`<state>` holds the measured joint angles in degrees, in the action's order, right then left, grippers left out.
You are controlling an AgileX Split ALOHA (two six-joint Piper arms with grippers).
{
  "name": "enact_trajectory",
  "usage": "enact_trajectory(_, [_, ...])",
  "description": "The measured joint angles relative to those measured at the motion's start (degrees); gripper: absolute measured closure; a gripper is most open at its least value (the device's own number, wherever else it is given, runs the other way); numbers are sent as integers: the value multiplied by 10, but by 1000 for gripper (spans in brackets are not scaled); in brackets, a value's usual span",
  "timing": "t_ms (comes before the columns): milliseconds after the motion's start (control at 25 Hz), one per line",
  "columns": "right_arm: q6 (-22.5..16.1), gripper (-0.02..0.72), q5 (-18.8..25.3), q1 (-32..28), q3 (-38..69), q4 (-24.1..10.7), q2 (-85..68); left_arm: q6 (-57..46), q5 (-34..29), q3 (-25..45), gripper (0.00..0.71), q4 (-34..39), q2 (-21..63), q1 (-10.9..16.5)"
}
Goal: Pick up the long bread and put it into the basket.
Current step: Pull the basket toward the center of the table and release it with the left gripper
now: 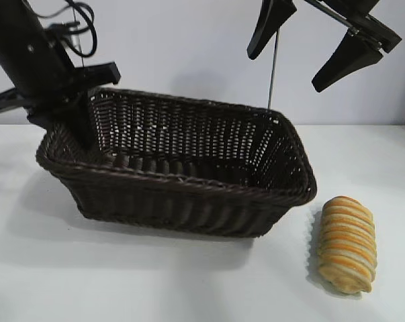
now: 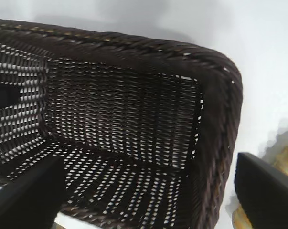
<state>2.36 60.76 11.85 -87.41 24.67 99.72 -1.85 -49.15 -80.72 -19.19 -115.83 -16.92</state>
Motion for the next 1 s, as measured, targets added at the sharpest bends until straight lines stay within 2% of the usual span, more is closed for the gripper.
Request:
enact_trajectory(400, [0,29,0,0,0,0,0,-28,15,0,613,-2,-4,0])
enact_trajectory(480, [0,29,0,0,0,0,0,-30,15,0,592,-2,-4,0])
enact_trajectory(520, [0,29,0,0,0,0,0,-30,15,0,552,-2,-4,0])
enact_trajectory(600, [0,31,0,0,0,0,0,-32,13,-1,417,-1,-4,0])
enact_trajectory(720, [0,30,0,0,0,0,0,-32,7,-6,144,-1,-3,0])
enact_trajectory(840, [0,30,2,0,0,0,0,-39,1,-10,49,11,9,0])
enact_trajectory(1000, [0,30,2,0,0,0,0,-56,-7,-19,22,55,51,0])
